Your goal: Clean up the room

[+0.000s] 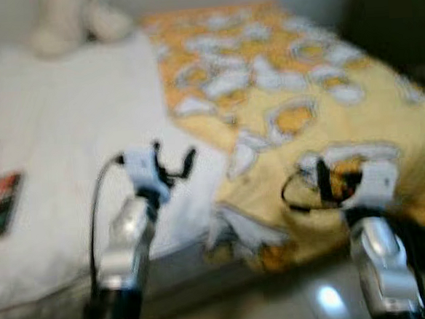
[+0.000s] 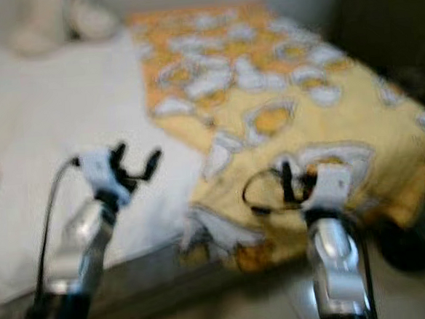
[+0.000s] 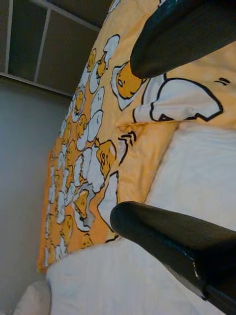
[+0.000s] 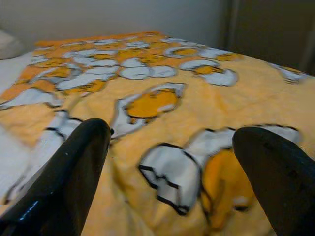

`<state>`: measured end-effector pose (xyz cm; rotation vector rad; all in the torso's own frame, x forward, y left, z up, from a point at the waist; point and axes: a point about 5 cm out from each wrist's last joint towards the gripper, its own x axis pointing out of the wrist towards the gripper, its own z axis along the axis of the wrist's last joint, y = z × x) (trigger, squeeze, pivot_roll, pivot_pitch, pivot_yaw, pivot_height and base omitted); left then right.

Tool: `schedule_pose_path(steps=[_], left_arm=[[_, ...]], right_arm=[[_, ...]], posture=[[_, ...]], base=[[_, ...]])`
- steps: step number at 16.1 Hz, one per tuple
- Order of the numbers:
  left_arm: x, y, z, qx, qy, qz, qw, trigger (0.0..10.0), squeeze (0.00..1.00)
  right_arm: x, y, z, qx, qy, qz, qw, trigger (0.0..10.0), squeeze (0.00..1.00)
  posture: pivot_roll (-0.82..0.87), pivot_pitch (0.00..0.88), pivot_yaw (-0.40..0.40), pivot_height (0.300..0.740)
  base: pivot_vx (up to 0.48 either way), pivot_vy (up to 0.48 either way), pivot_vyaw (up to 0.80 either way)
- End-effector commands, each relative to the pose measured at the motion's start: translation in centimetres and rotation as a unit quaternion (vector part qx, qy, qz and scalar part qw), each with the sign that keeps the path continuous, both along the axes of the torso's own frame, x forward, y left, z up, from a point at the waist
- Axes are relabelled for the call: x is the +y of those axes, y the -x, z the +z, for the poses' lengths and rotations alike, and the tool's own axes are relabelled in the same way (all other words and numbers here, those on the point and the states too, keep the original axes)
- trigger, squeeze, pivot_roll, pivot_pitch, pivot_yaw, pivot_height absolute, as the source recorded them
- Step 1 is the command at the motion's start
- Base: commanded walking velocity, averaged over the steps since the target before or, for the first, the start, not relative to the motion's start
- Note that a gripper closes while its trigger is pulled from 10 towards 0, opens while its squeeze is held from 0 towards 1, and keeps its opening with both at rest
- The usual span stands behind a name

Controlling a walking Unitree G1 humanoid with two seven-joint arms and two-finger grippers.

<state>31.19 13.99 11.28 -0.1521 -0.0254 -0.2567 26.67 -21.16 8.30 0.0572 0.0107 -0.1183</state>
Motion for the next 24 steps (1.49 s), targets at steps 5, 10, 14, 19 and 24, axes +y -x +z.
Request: schedule_pose_path(steps=[5, 10, 14, 19, 24], left_arm=[[0.9, -0.1, -1.0, 0.015, -0.049, 0.032, 0.998, 10.0, 0.00], [1.3, -0.6, -1.3, 0.023, -0.067, 0.047, 0.996, 10.0, 0.00], [2.7, 4.3, -0.8, -0.054, -0.114, 0.023, 0.992, 10.0, 0.00], [1.1, 3.0, -0.8, -0.051, -0.083, 0.031, 0.995, 10.0, 0.00], [0.9, 3.1, -1.8, -0.024, -0.068, 0.015, 0.997, 10.0, 0.00]], right_arm=[[-0.2, 0.8, -0.2, -0.012, -0.011, -0.005, 1.000, 10.0, 0.00], [0.1, 1.1, -0.8, 0.000, -0.013, 0.002, 1.000, 10.0, 0.00], [0.2, 4.9, -0.1, -0.038, 0.056, 0.036, 0.997, 10.0, 0.00], [0.3, 5.2, -1.1, -0.024, 0.073, 0.044, 0.996, 10.0, 0.00], [0.3, 4.5, -0.5, -0.035, 0.076, 0.047, 0.995, 10.0, 0.00]], posture=[[-0.14, 0.000, 0.022, 0.740], [-0.15, 0.000, 0.036, 0.740], [-0.15, 0.000, 0.023, 0.740], [-0.15, 0.000, 0.009, 0.740], [-0.16, 0.000, 0.019, 0.740]], base=[[0.000, 0.000, -0.67], [0.000, 0.000, -0.67], [0.000, 0.000, -0.63], [0.000, 0.000, -0.08], [0.358, 0.000, 0.00]])
